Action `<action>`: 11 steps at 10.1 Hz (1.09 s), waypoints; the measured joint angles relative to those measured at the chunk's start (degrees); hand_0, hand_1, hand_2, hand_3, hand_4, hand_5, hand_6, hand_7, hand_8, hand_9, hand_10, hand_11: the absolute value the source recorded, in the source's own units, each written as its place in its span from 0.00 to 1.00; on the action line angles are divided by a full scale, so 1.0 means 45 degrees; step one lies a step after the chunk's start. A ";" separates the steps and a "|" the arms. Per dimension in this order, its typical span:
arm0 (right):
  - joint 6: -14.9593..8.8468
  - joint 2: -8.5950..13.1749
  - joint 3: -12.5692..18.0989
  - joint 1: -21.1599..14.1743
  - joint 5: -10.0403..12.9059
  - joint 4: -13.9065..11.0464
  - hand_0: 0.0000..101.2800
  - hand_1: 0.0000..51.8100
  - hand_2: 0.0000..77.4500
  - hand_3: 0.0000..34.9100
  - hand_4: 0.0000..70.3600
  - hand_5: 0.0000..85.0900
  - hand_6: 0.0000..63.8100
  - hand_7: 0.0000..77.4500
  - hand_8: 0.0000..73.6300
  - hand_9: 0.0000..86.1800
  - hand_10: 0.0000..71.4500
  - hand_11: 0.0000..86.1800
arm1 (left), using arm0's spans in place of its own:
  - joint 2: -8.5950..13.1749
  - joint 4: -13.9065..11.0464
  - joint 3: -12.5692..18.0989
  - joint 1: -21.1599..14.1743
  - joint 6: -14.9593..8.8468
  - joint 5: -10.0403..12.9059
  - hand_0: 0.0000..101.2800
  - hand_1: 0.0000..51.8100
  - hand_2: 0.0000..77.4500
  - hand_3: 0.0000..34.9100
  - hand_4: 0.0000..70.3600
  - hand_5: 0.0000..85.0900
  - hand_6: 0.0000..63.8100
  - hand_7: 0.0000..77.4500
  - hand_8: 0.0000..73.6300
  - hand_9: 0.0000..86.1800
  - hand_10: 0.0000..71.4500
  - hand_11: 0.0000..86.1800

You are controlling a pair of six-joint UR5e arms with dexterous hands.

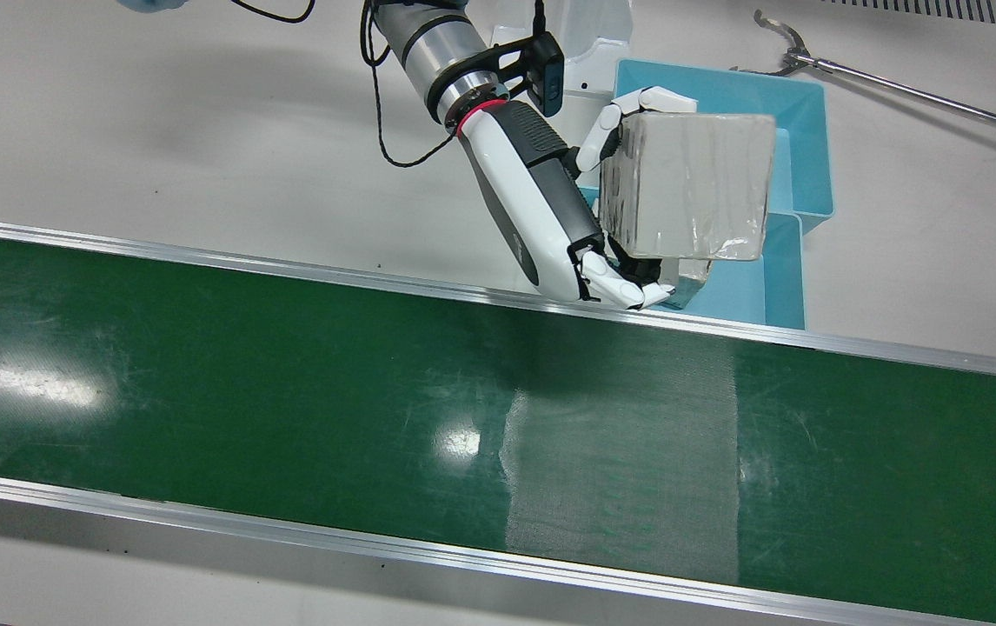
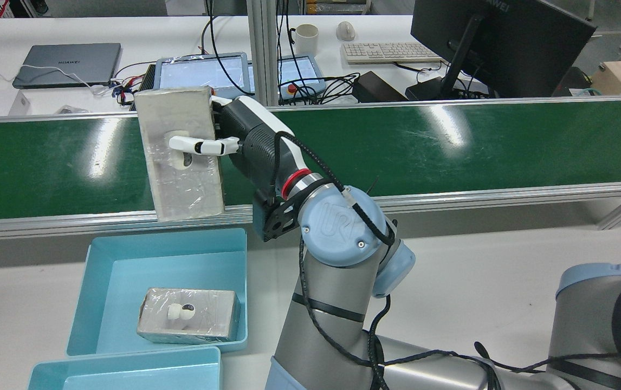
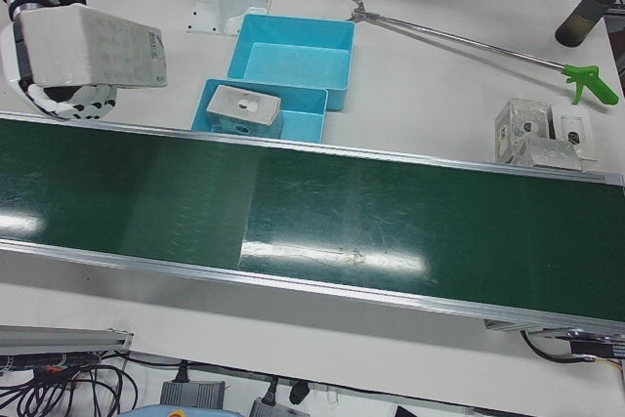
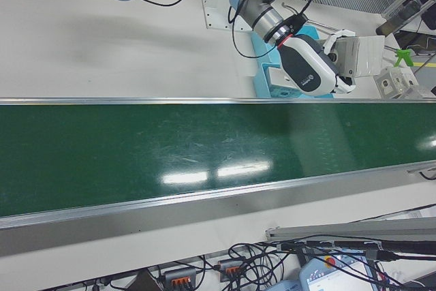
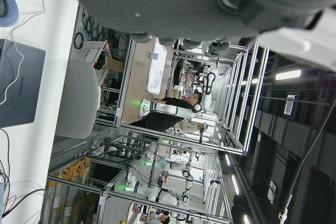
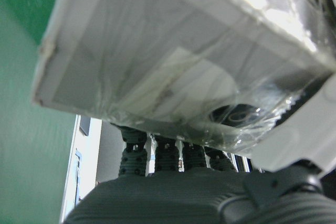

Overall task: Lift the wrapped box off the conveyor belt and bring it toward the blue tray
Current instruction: 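Carry the wrapped box toward the light-blue tray with the right hand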

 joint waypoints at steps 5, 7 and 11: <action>0.0109 0.1104 -0.1994 -0.1196 -0.0830 0.0479 0.46 0.00 0.54 0.00 0.28 0.82 0.55 0.77 0.75 0.91 0.56 0.71 | 0.0000 0.0000 -0.0001 0.0000 0.0000 0.0000 0.00 0.00 0.01 0.00 0.00 0.01 0.01 0.01 0.01 0.01 0.01 0.01; 0.0512 0.1528 -0.3095 -0.1349 -0.1689 0.1191 0.50 0.00 0.54 0.00 0.29 0.65 0.42 0.62 0.39 0.91 0.29 0.51 | 0.0000 0.0000 0.0000 0.0000 0.0000 0.0000 0.00 0.00 0.01 0.00 0.00 0.01 0.01 0.01 0.01 0.01 0.01 0.01; 0.0952 0.2357 -0.3893 -0.1379 -0.2722 0.1646 0.48 0.09 0.03 0.02 0.15 0.13 0.03 0.24 0.00 0.10 0.00 0.02 | 0.0000 0.0000 -0.0001 0.0000 0.0000 0.0000 0.00 0.00 0.01 0.00 0.00 0.01 0.01 0.01 0.01 0.01 0.01 0.01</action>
